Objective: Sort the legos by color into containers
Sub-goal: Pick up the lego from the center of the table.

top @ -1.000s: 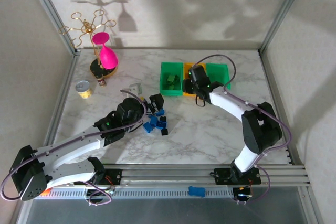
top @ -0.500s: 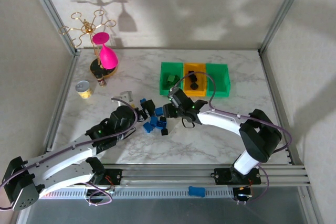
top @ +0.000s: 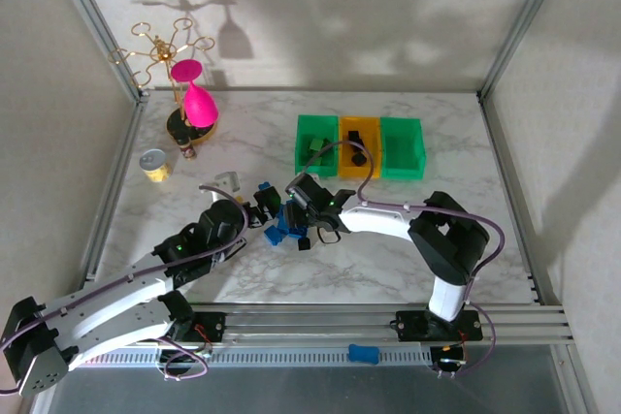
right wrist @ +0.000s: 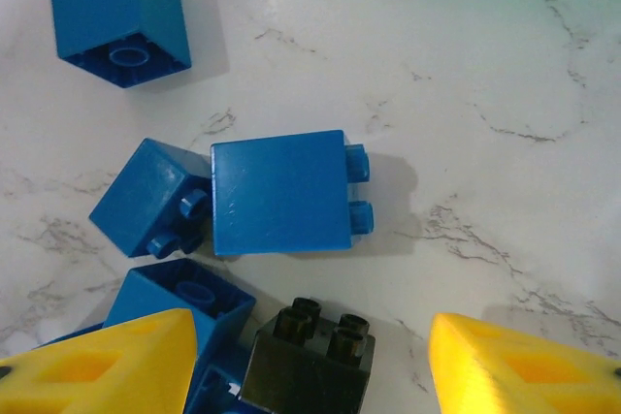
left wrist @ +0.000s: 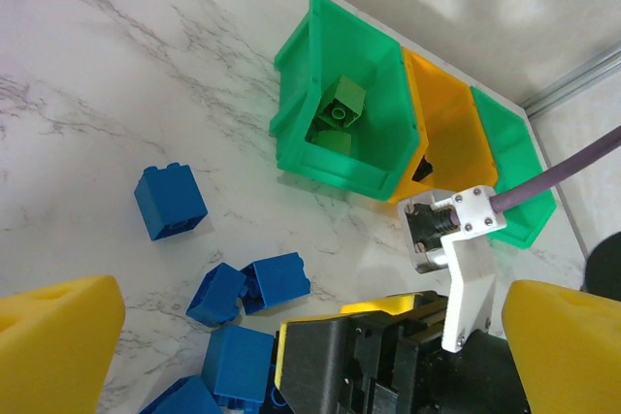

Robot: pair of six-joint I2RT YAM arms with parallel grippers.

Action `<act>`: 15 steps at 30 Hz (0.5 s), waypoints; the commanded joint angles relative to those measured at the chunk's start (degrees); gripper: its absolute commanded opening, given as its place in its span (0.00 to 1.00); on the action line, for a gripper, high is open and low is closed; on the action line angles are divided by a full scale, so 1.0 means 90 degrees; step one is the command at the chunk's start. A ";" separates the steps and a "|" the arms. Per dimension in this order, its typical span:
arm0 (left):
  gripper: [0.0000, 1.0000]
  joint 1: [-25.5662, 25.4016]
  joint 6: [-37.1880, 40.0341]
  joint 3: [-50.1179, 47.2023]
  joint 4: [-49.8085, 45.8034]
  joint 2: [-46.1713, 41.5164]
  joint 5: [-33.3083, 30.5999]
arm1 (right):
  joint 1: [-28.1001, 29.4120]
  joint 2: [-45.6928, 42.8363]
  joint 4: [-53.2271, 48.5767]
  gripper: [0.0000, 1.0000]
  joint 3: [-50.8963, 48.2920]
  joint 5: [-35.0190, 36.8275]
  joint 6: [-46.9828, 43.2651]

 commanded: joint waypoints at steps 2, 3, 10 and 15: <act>1.00 0.0037 -0.0046 -0.0101 -0.0122 -0.0083 -0.0203 | 0.0049 0.0182 -0.0098 0.64 0.0156 0.0106 0.0152; 1.00 0.0037 -0.0036 -0.0096 -0.0101 -0.0080 -0.0198 | 0.0046 0.0214 -0.0119 0.64 0.0167 0.0101 0.0154; 1.00 0.0047 -0.0034 -0.0103 -0.0037 -0.0002 -0.0128 | 0.0046 0.0230 -0.0275 0.59 0.0060 0.0262 0.0210; 1.00 0.0047 -0.0041 -0.0103 -0.0007 0.0006 -0.0105 | 0.0050 0.0120 -0.0354 0.54 -0.0059 0.0337 0.0233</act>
